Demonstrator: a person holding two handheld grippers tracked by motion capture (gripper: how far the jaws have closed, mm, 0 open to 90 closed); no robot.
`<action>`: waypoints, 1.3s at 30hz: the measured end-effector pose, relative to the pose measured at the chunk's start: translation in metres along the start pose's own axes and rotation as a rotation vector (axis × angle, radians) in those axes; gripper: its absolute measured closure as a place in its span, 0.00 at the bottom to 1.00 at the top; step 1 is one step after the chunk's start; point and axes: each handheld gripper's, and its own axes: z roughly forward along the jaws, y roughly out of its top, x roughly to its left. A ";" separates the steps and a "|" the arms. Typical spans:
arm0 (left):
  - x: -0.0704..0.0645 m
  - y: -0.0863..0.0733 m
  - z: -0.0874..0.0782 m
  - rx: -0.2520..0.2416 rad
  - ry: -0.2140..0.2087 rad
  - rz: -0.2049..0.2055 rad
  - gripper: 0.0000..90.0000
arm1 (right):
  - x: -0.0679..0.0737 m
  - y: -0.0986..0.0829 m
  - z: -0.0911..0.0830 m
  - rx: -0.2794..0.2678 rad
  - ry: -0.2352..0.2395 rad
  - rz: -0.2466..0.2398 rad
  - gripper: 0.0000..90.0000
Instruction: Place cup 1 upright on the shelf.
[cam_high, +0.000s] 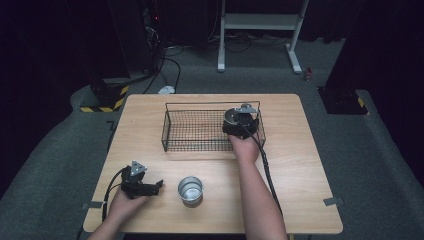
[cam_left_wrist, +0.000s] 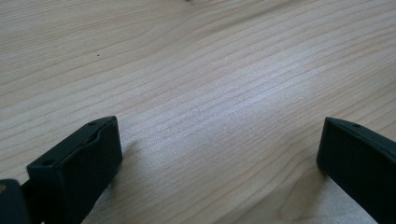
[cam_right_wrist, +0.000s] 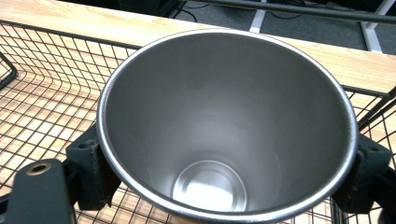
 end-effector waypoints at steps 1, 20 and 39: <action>0.000 0.000 0.000 0.000 0.000 0.000 0.01 | 0.000 0.000 0.000 0.001 0.000 -0.003 0.15; 0.000 0.000 0.000 0.000 0.000 0.000 0.01 | 0.002 -0.005 -0.003 0.000 -0.001 -0.009 0.15; 0.000 0.000 0.000 0.000 0.000 0.000 0.01 | 0.000 -0.005 -0.004 0.018 -0.002 -0.003 0.10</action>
